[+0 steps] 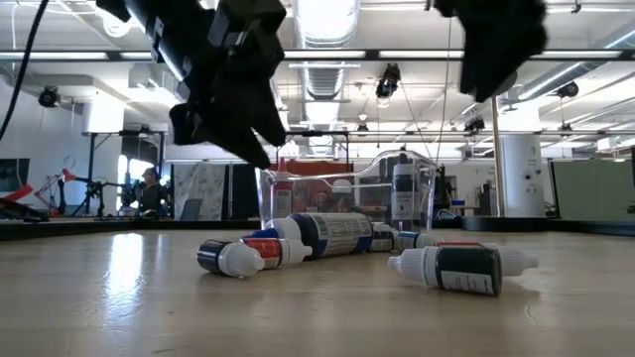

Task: Pick & Place food coloring
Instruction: Put the large blue food coloring bottle into the transparent bin

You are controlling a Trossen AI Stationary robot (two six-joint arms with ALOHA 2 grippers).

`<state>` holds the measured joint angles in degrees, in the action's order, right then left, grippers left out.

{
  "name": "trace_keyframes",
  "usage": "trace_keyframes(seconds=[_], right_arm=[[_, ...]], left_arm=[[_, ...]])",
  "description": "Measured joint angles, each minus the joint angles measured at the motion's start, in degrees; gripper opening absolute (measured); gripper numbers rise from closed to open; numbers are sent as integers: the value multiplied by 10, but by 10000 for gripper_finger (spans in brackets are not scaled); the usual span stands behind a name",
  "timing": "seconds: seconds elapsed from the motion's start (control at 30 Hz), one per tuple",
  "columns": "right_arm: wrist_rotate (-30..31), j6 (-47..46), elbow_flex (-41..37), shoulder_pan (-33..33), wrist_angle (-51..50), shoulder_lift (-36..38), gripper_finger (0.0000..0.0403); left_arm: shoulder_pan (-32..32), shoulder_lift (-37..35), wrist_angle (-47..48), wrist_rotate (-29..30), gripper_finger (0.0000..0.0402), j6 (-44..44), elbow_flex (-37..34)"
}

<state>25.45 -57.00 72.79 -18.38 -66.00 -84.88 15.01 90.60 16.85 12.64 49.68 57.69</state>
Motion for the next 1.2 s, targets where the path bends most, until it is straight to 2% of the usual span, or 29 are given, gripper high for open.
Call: trace_keyframes(seconds=[0.2,0.47,0.6,0.8,1.2], right_arm=[[2,-98,-25,-70,0,0,255],[20,-170,-43,-123,2,0,241],[22,-205,-49,-139,1,0,237],[32,-248,-51,-161,1,0,240],[32,-267,-60,-165,3,0,236]], left_arm=[[45,76,96,-11,161,45,82],[76,150,103,-6,161,145,128],[76,165,104,13,161,183,132],[73,164,102,26,161,189,134],[72,170,66,42,161,179,133]])
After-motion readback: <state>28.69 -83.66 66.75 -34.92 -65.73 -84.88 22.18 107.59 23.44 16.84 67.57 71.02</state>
